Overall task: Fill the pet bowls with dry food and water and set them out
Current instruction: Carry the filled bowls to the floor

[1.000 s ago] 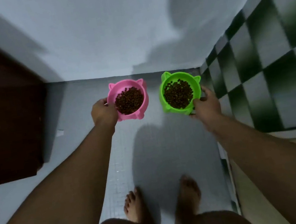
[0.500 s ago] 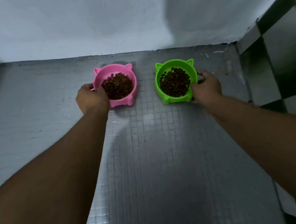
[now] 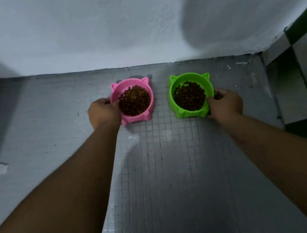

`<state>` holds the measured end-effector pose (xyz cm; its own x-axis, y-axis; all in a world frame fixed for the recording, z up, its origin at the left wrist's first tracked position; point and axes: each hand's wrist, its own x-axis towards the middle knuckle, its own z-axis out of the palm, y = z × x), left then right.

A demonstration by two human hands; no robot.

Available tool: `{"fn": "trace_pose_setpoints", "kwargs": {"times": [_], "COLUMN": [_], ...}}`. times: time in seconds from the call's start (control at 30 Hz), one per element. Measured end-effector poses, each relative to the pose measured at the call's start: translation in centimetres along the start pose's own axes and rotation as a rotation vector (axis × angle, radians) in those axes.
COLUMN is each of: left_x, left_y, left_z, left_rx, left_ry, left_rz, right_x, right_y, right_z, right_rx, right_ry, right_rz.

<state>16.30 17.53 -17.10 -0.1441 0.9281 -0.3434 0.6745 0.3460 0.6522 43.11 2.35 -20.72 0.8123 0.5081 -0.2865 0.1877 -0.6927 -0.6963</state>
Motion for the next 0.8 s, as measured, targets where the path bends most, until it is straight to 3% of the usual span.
{"fn": "trace_pose_setpoints", "kwargs": {"times": [0.17, 0.43, 0.8], "left_x": [-3.6, -18.8, -36.4], "left_y": [1.8, 12.2, 29.5], "left_z": [-2.9, -19.4, -41.9], "left_rx": [0.096, 0.282, 0.128], "left_ry": [-0.04, -0.456, -0.383], "left_rz": [0.078, 0.31, 0.402], "right_x": [-3.1, -18.6, -35.1], "right_y": [-4.0, -18.4, -37.0], "right_z": [-3.6, -18.1, -40.2], "right_rx": [-0.172, -0.096, 0.049], "right_ry": [-0.057, -0.217, -0.281], "right_rz": [0.02, -0.058, -0.154]}}
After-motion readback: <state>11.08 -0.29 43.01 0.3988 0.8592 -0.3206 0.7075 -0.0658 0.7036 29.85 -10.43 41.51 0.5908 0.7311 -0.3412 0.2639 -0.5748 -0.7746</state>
